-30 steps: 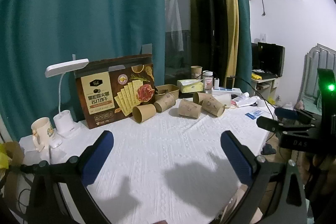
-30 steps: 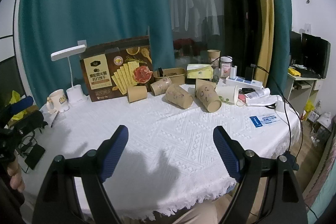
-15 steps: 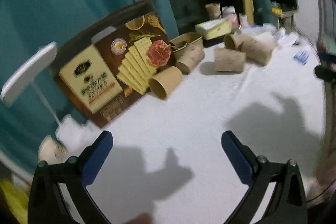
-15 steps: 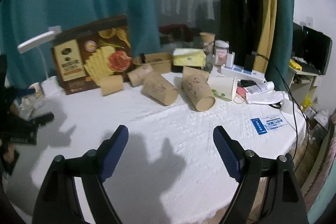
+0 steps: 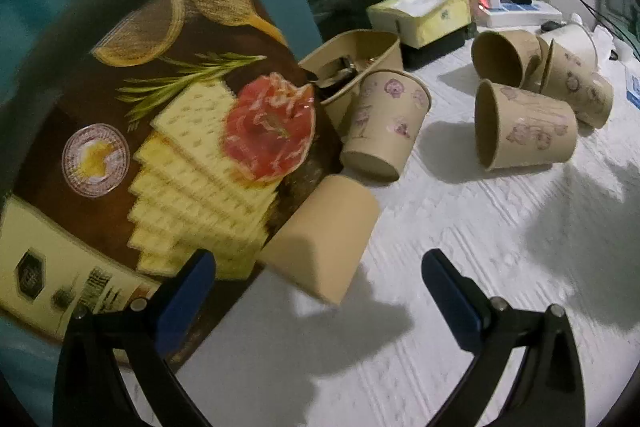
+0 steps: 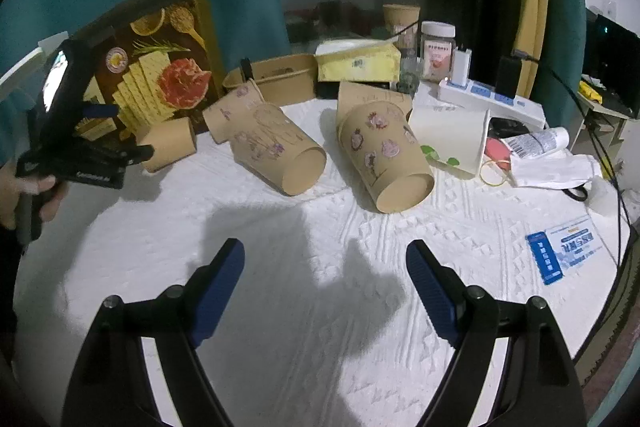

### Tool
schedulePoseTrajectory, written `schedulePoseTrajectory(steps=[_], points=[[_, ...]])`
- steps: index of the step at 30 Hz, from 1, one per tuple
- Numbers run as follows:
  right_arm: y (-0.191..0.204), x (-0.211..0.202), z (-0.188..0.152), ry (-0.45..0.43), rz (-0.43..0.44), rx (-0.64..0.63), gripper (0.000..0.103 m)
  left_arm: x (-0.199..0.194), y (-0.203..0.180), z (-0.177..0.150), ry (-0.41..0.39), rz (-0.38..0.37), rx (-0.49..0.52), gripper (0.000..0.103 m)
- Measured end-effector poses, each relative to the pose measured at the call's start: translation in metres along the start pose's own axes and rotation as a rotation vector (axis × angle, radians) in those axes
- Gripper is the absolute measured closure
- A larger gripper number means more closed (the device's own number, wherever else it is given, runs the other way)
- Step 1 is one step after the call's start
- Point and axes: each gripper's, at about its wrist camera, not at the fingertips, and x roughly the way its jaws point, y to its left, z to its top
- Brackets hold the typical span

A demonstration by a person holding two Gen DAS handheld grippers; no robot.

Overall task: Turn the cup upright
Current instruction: 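Move the left gripper to the plain brown cup lying on its side, then close the left gripper on the cup's rim and lift it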

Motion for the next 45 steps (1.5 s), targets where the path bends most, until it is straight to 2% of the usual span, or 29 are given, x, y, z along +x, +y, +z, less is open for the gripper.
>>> schedulePoseTrajectory(steps=[3,8,11,12,16,22,25,31,35,41,45], points=[[-0.010,0.007,0.002,0.007,-0.004,0.029,0.022,0.016,-0.004,0.009,0.002,0.018,0.035,0.000],[-0.016,0.011,0.003,0.013,-0.003,0.051,0.022,0.040,-0.007,0.016,0.028,0.007,0.067,0.002],[-0.017,0.009,0.002,0.017,-0.006,0.071,0.022,0.053,-0.011,0.016,0.049,-0.006,0.087,0.019],[-0.016,0.008,0.001,0.017,-0.007,0.074,0.022,0.057,-0.011,0.015,0.055,-0.019,0.091,0.033],[-0.013,-0.003,-0.003,0.008,-0.006,0.071,0.022,0.052,-0.008,0.010,0.043,-0.025,0.086,0.037],[-0.008,-0.032,-0.009,-0.026,-0.004,0.077,0.022,0.009,-0.006,-0.003,0.000,-0.035,0.044,0.038],[-0.001,-0.052,-0.015,-0.049,0.005,0.075,0.022,-0.026,-0.010,-0.015,-0.033,-0.064,0.024,0.038],[0.010,-0.097,-0.045,-0.079,0.011,0.072,0.022,-0.100,-0.048,-0.044,-0.094,-0.099,0.090,0.038],[0.012,-0.120,-0.078,-0.053,0.003,0.063,0.022,-0.140,-0.081,-0.067,-0.103,-0.128,0.120,0.038],[0.009,-0.146,-0.122,-0.008,-0.016,0.067,0.022,-0.180,-0.122,-0.103,-0.103,-0.199,0.140,0.038],[0.007,-0.155,-0.140,-0.005,-0.017,0.095,0.022,-0.183,-0.144,-0.118,-0.080,-0.254,0.173,0.038]])
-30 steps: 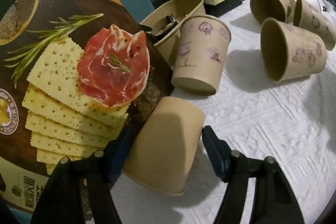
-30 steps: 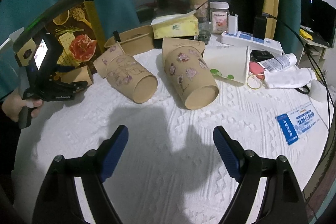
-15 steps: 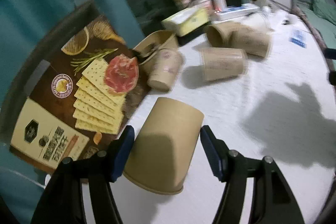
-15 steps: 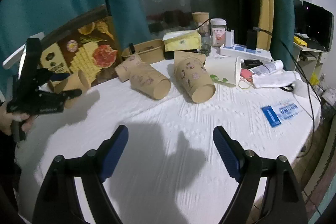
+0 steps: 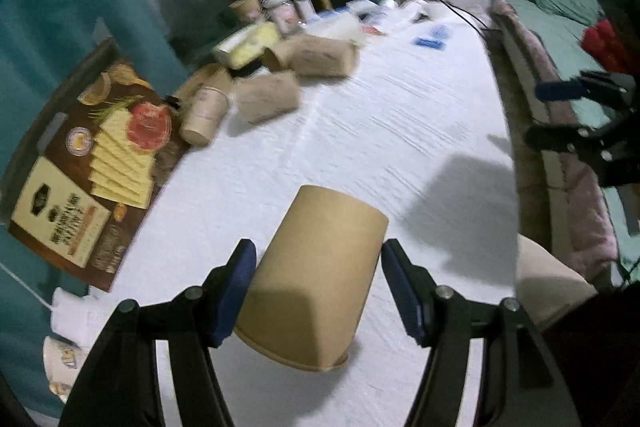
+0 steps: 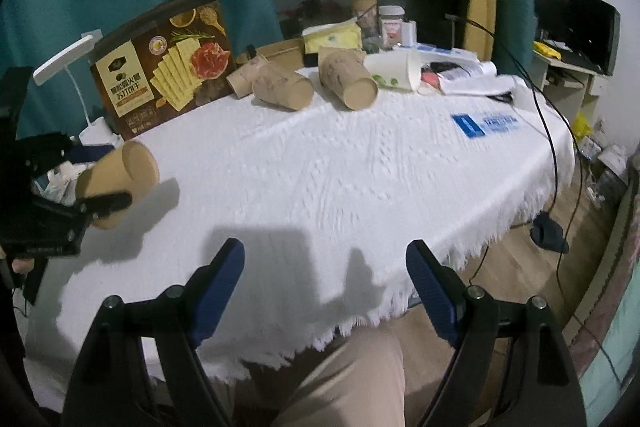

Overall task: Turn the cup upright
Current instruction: 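Close the left gripper on the cup's rim and lift it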

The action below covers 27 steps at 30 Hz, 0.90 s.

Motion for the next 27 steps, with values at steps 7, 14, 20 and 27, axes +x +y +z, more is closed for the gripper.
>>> schedulePoseTrajectory(steps=[7,14,20,27], points=[[-0.001,0.001,-0.012,0.013,0.013,0.020,0.022,0.018,-0.023,0.000,0.054,-0.058,0.045,0.038],[-0.009,0.011,-0.009,0.027,0.025,0.037,0.022,0.036,-0.030,0.003,0.099,-0.085,0.063,0.038],[-0.007,0.024,-0.008,0.056,0.044,0.030,0.022,0.041,-0.030,0.005,0.113,-0.091,0.063,0.038],[-0.005,0.033,-0.006,0.070,0.057,0.030,0.022,0.047,-0.023,0.006,0.121,-0.095,-0.004,0.034]])
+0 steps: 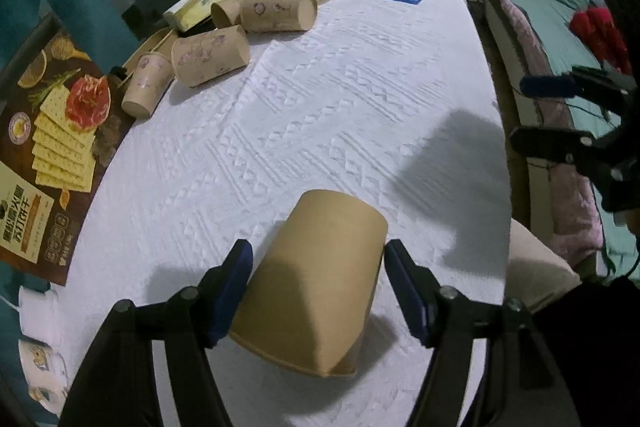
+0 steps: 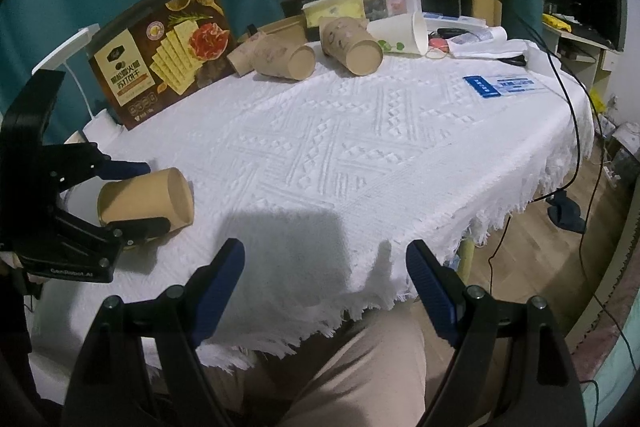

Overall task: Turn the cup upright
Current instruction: 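Close the left gripper on the cup's rim and lift it, then pass the cup from the left gripper into the right gripper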

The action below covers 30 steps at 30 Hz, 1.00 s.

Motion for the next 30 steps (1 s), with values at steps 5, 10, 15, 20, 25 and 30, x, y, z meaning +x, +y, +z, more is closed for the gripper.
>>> schedulePoseTrajectory(steps=[5,10,15,20,25,30], points=[[-0.001,0.007,0.003,0.019,0.007,0.005,0.022,-0.001,0.004,0.002,-0.025,-0.026,-0.040,0.025],[0.010,0.015,0.013,0.024,-0.028,-0.101,0.022,-0.006,0.017,0.005,-0.048,-0.050,-0.141,0.018],[0.031,0.029,0.038,0.062,-0.011,-0.277,0.022,-0.026,0.032,-0.009,-0.125,-0.113,-0.242,0.018],[0.074,0.038,0.061,0.096,0.101,-0.459,0.022,-0.050,0.062,-0.043,-0.185,-0.120,-0.409,0.018],[0.131,0.042,0.066,0.138,0.231,-0.640,0.022,-0.068,0.090,-0.082,-0.199,-0.033,-0.549,0.017],[0.182,0.048,0.049,0.223,0.265,-0.913,0.022,-0.078,0.112,-0.125,-0.183,0.058,-0.689,0.017]])
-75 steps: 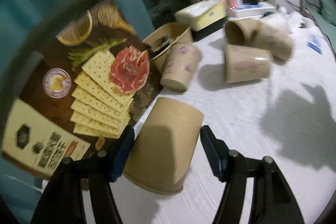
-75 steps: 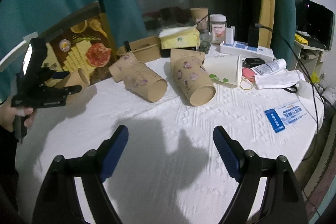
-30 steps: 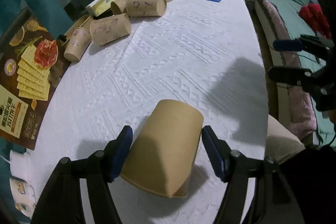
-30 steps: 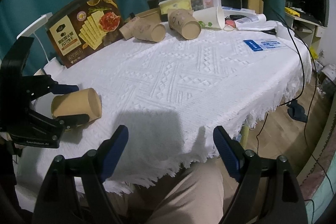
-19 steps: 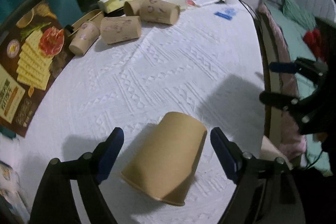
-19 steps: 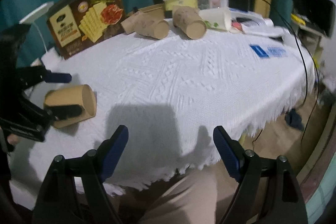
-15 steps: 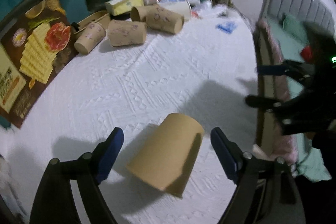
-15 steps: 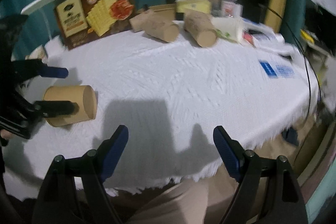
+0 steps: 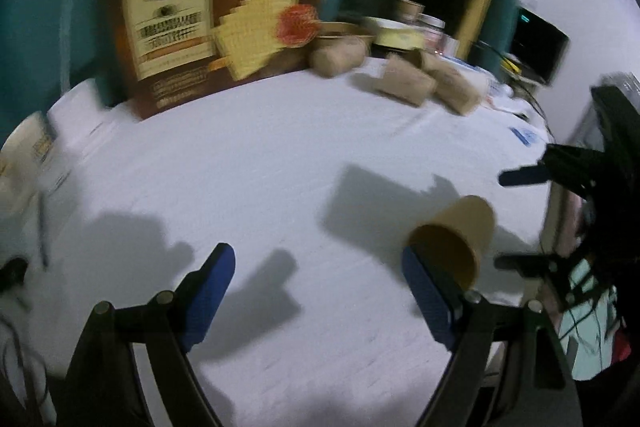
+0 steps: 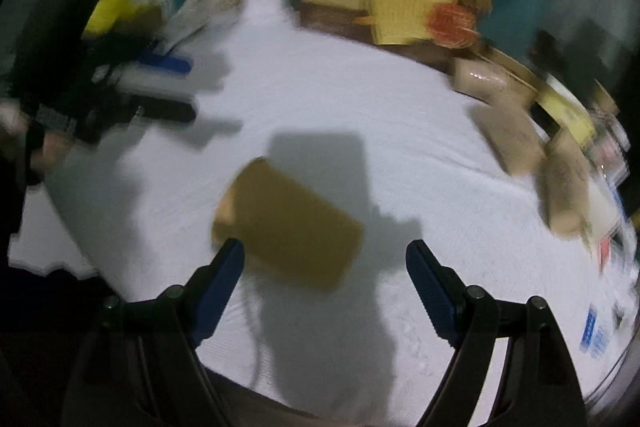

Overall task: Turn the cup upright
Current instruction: 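Pass the cup from the left gripper into the right gripper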

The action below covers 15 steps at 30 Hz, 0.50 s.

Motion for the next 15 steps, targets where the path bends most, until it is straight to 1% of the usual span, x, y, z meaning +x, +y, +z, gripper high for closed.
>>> schedulePoseTrajectory(steps=[1,3,7,9,13,15], points=[[0.006,0.002,0.002,0.022,-0.004,-0.041,0.022,-0.002,0.008,-0.005,-0.003,0.013,-0.028,0.017],[0.019,0.012,0.010,0.094,-0.017,-0.159,0.022,-0.005,0.020,-0.013,-0.008,0.033,-0.073,0.017],[0.035,0.025,0.016,0.190,-0.039,-0.321,0.022,-0.006,0.035,-0.026,-0.015,0.058,-0.132,0.017],[0.041,0.031,0.014,0.232,-0.051,-0.382,0.022,-0.003,0.038,-0.031,-0.011,0.082,-0.149,0.017],[0.042,0.048,0.018,0.315,-0.081,-0.468,0.022,-0.003,0.049,-0.041,-0.014,0.071,-0.207,0.017],[0.042,0.055,0.021,0.342,-0.084,-0.490,0.022,-0.004,0.053,-0.044,-0.024,0.073,-0.225,0.017]])
